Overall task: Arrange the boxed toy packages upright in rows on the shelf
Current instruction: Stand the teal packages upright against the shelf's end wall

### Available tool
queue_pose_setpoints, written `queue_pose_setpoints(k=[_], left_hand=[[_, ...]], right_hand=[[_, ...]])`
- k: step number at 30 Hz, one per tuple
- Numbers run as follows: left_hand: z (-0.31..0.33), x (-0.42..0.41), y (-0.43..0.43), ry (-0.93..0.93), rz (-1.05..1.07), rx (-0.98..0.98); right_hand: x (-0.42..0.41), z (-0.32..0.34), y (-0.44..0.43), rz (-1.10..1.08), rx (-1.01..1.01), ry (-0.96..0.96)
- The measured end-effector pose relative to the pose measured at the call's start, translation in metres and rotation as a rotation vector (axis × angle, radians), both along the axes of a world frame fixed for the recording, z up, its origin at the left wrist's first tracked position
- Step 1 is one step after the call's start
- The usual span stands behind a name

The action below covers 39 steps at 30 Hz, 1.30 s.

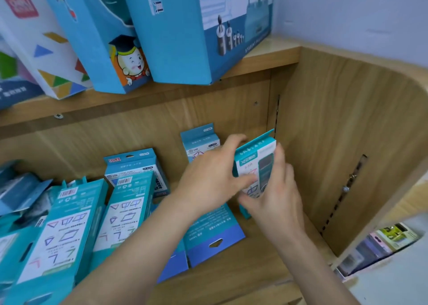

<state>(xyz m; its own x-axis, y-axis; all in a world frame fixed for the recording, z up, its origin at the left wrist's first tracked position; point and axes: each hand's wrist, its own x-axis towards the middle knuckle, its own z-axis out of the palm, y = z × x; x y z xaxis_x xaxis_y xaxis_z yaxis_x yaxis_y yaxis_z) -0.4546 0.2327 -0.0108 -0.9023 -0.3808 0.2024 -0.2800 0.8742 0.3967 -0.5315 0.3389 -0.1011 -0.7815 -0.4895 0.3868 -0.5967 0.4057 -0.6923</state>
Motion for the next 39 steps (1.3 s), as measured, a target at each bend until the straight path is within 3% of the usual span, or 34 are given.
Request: queue_pose_setpoints(k=[6,10,16,23,28,33,36,39], left_hand=[[-0.012,-0.035,-0.024,0.180,0.118,0.055],[-0.013,-0.073,-0.040,0.143,0.130,-0.054],[-0.026,-0.104,-0.048,0.144,0.212,0.027],[-0.034,-0.107,-0.046,0.254,0.243,0.092],[-0.018,-0.081,-0.053,0.238,0.189,-0.123],[-0.025,-0.029,-0.095,0.076,0.358,-0.302],[-0.043,-0.014,-0.108,-0.066,0.383,-0.231],[-0.055,-0.011,-0.108,-0.048,0.364,-0.021]], right_hand=[[-0.007,-0.008,0.001,-0.011,-0.037,0.045],[-0.017,-0.009,0.006,0.028,0.040,0.053],[-0.045,0.006,-0.010,0.056,0.164,0.122],[-0.079,0.039,-0.042,0.090,0.223,0.363],[-0.092,0.046,-0.060,0.084,0.333,0.323],[-0.095,0.044,-0.076,0.027,0.290,0.309],[-0.100,0.044,-0.080,0.030,0.274,0.324],[-0.106,0.046,-0.079,0.025,0.224,0.349]])
